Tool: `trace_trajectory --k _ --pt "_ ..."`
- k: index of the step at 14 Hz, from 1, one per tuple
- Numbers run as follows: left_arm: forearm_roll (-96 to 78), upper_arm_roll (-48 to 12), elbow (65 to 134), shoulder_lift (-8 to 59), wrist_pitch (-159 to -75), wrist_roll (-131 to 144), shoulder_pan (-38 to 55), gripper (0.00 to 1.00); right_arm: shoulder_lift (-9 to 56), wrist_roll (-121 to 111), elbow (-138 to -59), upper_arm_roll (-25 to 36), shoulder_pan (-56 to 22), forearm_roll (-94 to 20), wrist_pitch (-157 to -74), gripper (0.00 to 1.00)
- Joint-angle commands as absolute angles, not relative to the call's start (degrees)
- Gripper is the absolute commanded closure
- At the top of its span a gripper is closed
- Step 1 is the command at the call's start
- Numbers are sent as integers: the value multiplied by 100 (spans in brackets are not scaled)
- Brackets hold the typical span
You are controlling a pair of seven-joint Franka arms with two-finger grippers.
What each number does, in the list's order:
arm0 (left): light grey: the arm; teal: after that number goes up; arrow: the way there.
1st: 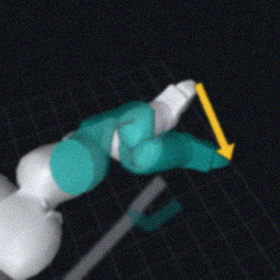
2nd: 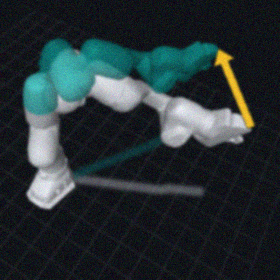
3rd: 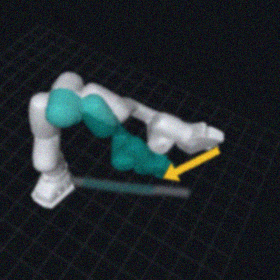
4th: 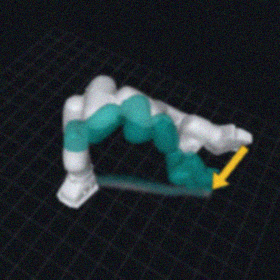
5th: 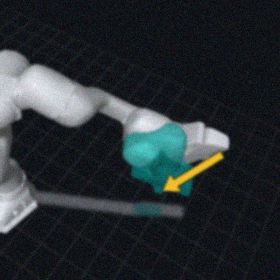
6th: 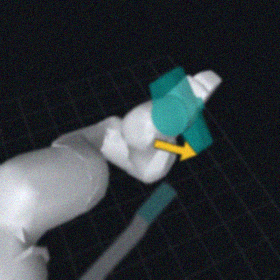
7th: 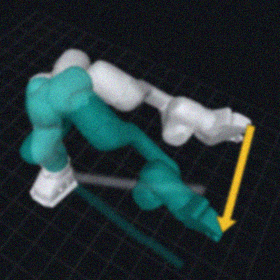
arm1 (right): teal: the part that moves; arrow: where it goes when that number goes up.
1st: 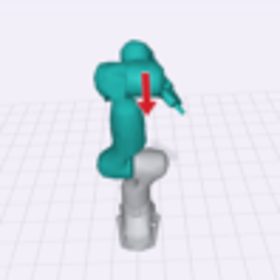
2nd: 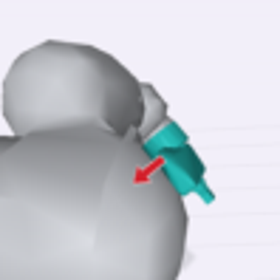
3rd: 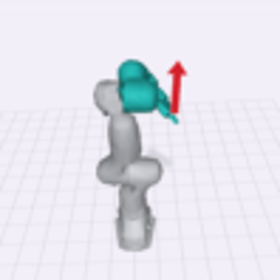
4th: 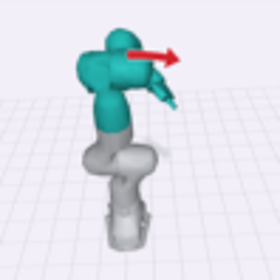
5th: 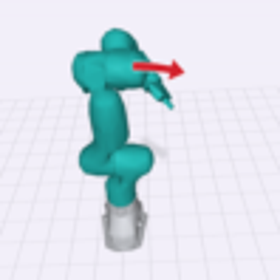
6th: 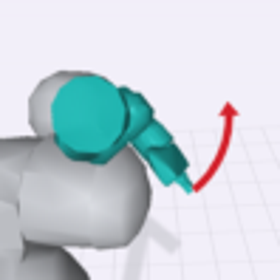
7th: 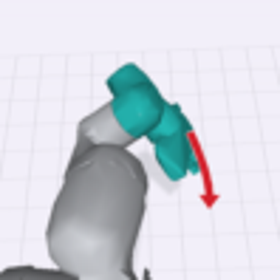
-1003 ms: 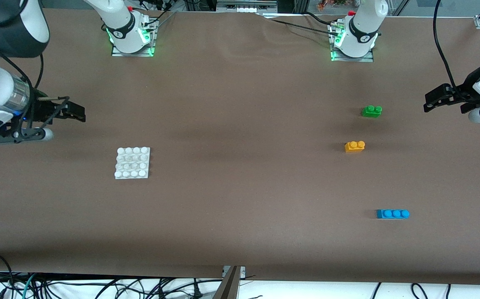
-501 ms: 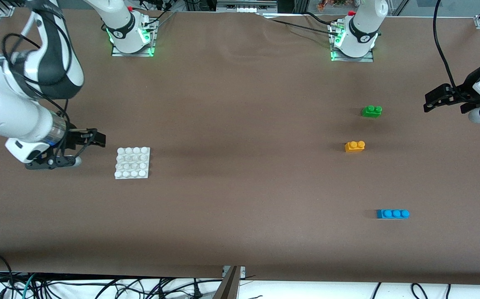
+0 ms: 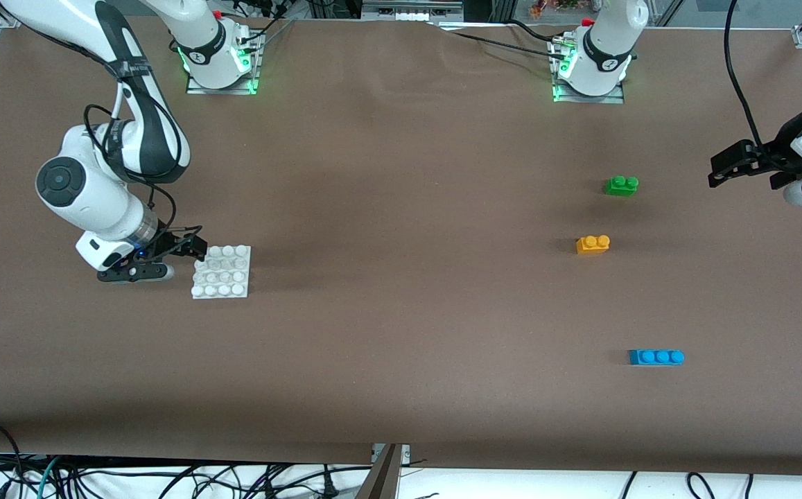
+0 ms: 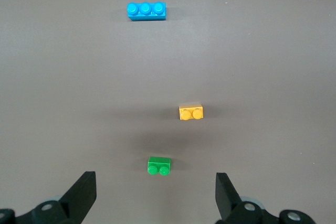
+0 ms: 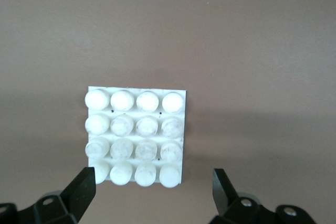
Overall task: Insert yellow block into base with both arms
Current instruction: 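Reach the right gripper to the white studded base plate, then grasp the edge of the white base plate with the right gripper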
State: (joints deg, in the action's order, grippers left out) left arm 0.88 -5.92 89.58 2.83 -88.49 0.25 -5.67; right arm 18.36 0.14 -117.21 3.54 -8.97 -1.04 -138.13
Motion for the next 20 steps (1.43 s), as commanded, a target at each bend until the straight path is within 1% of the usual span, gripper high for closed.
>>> trace_trajectory --k 1,3,6,18,19,20 --pt "123 -615 8930 272 -8780 -141 -615 0 2099 61 -11821 343 -826 -149 -14315 2" --pt "123 -615 8938 272 -8780 -141 -615 0 2346 385 -11821 343 -817 -167 -14589 2" --pt "123 -615 8938 264 -8780 -132 -615 0 2548 624 -11795 343 -826 -193 -14686 2" --pt "123 -615 8930 272 -8780 -132 -615 0 2944 729 -11795 334 -817 -193 -15134 2" --pt "123 -615 8930 272 -8780 -123 -615 0 2953 729 -11795 334 -817 -193 -15143 3" --pt "123 -615 8930 272 -8780 -123 -615 0 2953 729 -11795 334 -817 -193 -15144 6"
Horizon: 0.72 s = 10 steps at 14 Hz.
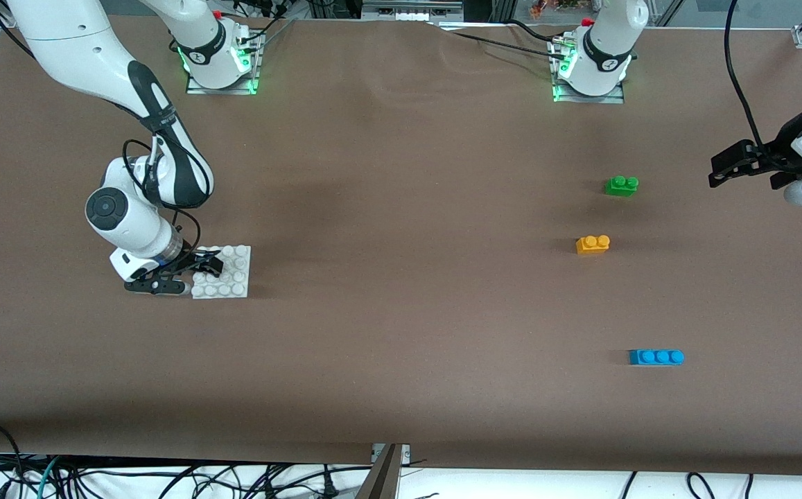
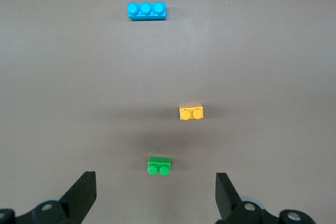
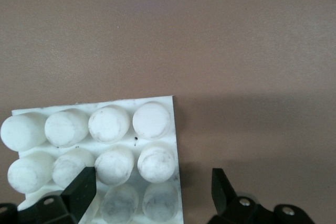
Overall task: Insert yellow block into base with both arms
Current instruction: 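Grasp the edge of the white base plate with the right gripper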
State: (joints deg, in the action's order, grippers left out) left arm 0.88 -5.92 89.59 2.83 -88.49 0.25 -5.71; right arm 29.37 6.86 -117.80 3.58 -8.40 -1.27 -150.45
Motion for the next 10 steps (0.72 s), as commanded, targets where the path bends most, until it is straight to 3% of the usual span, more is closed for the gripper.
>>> trace_trajectory --k 1,4,10 --pt "123 -615 8930 272 -8780 -123 -615 0 2953 721 -11795 334 -817 -193 -15144 9" --pt "123 -615 8930 272 -8780 -123 -615 0 2962 729 -11795 334 -826 -193 -15144 15" --pt "123 -615 8930 272 -8780 -123 -607 0 3050 729 -11795 194 -826 -193 -15310 18"
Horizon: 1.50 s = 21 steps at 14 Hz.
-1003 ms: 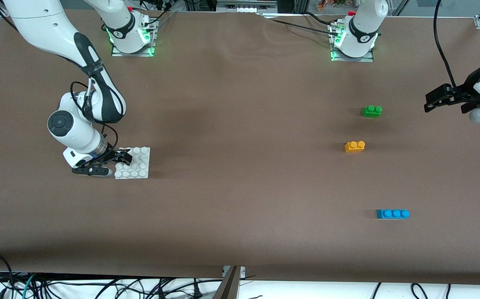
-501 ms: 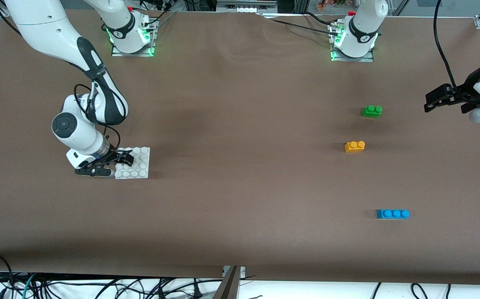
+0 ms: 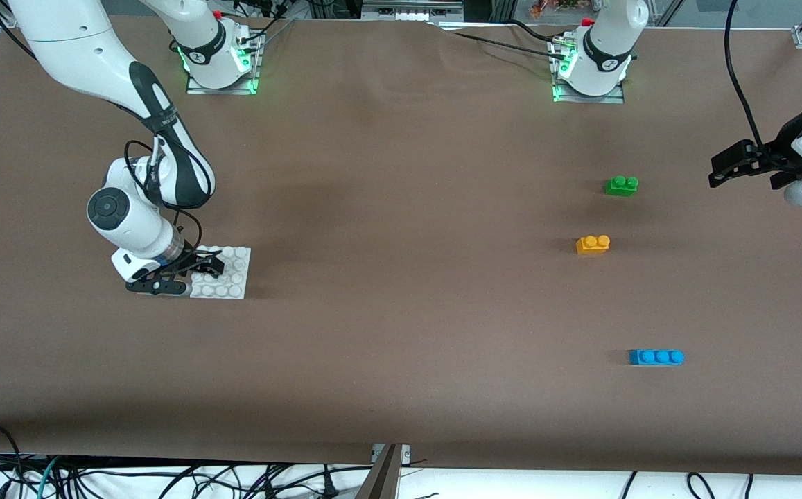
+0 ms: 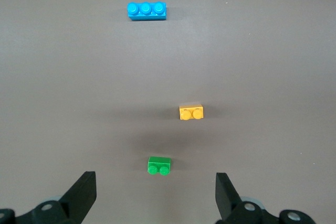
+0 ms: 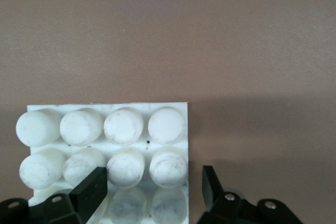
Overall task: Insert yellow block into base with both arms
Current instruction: 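Slide the white base plate toward the table middle with the right gripper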
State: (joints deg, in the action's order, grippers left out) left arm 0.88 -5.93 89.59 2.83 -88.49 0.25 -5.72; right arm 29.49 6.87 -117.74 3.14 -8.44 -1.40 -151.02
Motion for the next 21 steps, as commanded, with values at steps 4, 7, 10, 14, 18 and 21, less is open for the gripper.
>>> trace_trajectory --k 4,7,10,14,18,21 --pt "123 -615 8930 272 -8780 -123 -607 0 3103 729 -11821 70 -826 -193 -15521 20" --pt "123 -615 8930 272 -8772 -123 -615 0 3129 939 -11795 -43 -852 -193 -15521 20" --pt "123 -615 8930 272 -8772 -123 -615 0 3138 1238 -11786 -105 -992 -185 -15521 20" --pt "123 -615 8930 272 -8780 -123 -615 0 3138 1932 -11742 -97 -1528 -167 -15513 20" --pt "123 -615 8930 272 -8780 -123 -615 0 3225 2696 -11532 -70 -2107 -158 -15478 20" --pt "123 -615 8930 272 -8780 -123 -615 0 3366 3110 -11339 -53 -2469 -149 -15460 20"
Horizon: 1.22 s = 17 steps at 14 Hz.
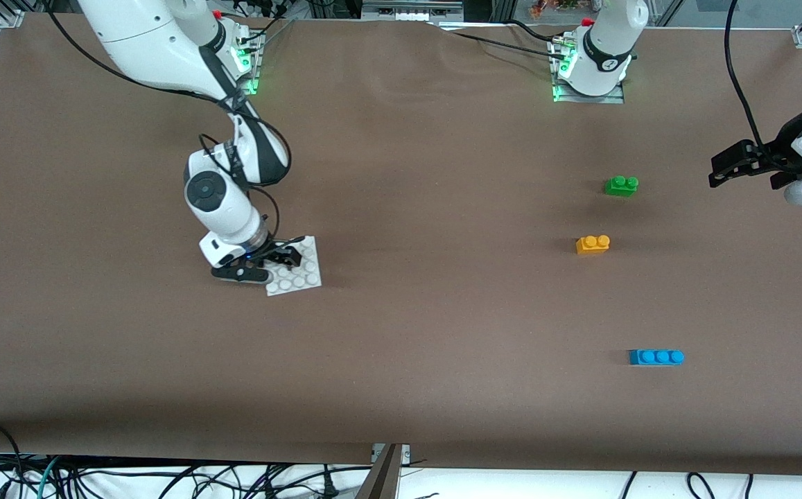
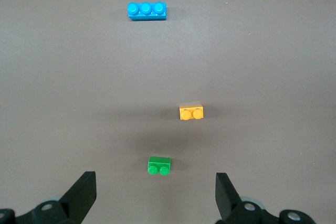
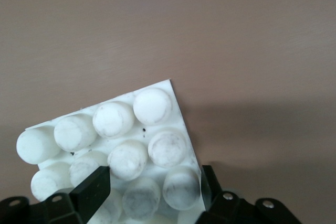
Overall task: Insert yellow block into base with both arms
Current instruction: 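Slide the white base plate toward the table middle with the right gripper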
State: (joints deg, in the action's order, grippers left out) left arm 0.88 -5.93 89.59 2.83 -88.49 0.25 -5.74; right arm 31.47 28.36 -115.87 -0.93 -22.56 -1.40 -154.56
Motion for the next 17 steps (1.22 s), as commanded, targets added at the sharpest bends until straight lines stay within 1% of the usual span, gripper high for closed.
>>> trace_trajectory --k 1,7,10,17 --pt "123 -615 8930 272 -8780 -123 -615 0 3445 3285 -11242 -44 -2600 -149 -15460 20" --pt "123 -615 8930 272 -8780 -123 -615 0 3954 4287 -10575 -9 -3216 -105 -15390 20" --pt "123 -615 8930 272 -8780 -132 -615 0 4244 4903 -9908 70 -3611 -97 -14952 20" --pt "123 -615 8938 272 -8771 -132 -615 0 4868 5773 -8711 166 -4209 -97 -14388 21"
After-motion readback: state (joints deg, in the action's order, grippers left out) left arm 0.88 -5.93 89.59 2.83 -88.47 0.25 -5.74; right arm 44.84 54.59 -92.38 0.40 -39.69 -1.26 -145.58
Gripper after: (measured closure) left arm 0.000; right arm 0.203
